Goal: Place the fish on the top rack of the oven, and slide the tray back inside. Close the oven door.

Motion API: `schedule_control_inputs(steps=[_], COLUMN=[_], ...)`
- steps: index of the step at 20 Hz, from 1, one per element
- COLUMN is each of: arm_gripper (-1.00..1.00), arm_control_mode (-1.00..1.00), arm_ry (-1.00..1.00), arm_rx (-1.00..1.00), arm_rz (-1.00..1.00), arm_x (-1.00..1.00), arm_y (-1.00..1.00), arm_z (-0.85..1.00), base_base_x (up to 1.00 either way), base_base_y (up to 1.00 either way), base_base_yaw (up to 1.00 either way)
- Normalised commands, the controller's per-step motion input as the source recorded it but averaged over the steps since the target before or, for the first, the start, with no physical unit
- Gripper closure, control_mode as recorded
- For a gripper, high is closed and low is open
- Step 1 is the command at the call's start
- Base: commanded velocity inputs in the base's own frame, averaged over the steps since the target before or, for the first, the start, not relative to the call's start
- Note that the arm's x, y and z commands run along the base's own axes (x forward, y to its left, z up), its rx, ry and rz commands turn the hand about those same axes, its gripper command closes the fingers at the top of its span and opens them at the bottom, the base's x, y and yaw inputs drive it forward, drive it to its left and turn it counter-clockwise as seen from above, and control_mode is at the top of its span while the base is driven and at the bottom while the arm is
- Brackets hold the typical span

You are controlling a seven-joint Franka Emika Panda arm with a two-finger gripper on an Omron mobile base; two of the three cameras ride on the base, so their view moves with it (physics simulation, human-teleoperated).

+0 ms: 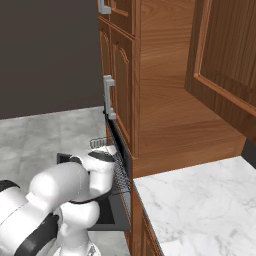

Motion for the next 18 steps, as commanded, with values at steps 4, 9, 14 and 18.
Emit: schedule_control_inputs(steps=[4, 9, 14, 18], arm_gripper=[-1.00, -1.00, -1.00, -1.00], arm_control_mode=[-1.00, -1.00, -1.00, -1.00], arm_ry=[0.02, 0.14, 0.10, 0.00], arm_rx=[0.00, 0.00, -0.03, -0.12], arm_rz=[0.00, 0.00, 0.00, -0.02], arm_x=[-0.50, -0.53, -0.46, -0.34], arm_y=[0.49, 0.71, 0.89, 1.00], arm_z=[0.39, 0.14, 0.04, 0.00], base_base_x=[0.00, 0.00, 0.00, 0.00], base_base_y=[0.00, 0.00, 0.00, 0.00], base_base_yaw=[0.00, 0.00, 0.00, 0.00])
